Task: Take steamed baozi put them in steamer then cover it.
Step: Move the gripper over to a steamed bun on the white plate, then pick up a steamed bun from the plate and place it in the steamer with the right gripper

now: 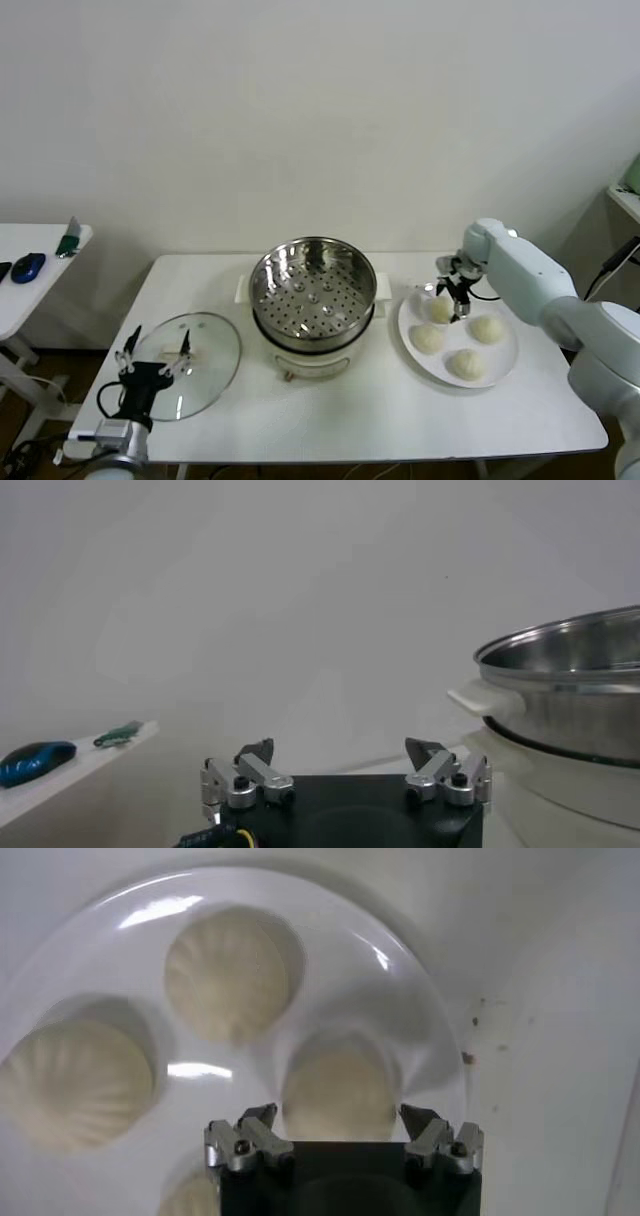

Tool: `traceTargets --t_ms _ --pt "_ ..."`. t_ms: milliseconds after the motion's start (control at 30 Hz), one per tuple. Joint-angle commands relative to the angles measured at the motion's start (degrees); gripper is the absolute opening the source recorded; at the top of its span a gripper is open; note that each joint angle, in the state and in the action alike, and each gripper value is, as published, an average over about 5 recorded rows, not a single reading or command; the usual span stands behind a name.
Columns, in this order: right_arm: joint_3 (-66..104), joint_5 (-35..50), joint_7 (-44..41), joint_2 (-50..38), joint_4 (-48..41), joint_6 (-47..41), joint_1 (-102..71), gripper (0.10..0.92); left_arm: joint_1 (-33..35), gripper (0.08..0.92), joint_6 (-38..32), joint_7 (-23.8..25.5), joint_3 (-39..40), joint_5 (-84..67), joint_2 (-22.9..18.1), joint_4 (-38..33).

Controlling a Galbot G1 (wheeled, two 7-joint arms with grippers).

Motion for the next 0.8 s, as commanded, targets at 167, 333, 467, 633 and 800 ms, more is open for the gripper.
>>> traceTargets --t_ms 167,333,467,633,800 --pt "2.37 -2.82 0.62 1.49 -2.10 1.06 -0.24 0.796 -0.01 0.823 0.04 0.04 0.14 0.04 0.02 0.06" --pt "2.74 -2.84 0.52 1.57 -2.04 1.20 -0.31 0.759 0.01 0.823 0.08 0.04 0.17 0.08 -0.04 -0.04" --pt "2.70 -2.63 0.19 1.16 -1.33 1.31 -0.21 0.747 0.10 0.823 0.09 0.05 0.13 0.08 -0.01 -0.04" --pt "-0.77 0.23 -0.67 -1.62 3.47 1.27 1.58 0.735 0.21 0.823 0.06 0.03 0.13 0.10 -0.06 -0.08" --pt "-9.45 6.15 -1.97 -6.22 13.65 0.93 7.15 0.734 0.57 0.823 0.00 0.05 0.16 0.09 -0.08 -0.35"
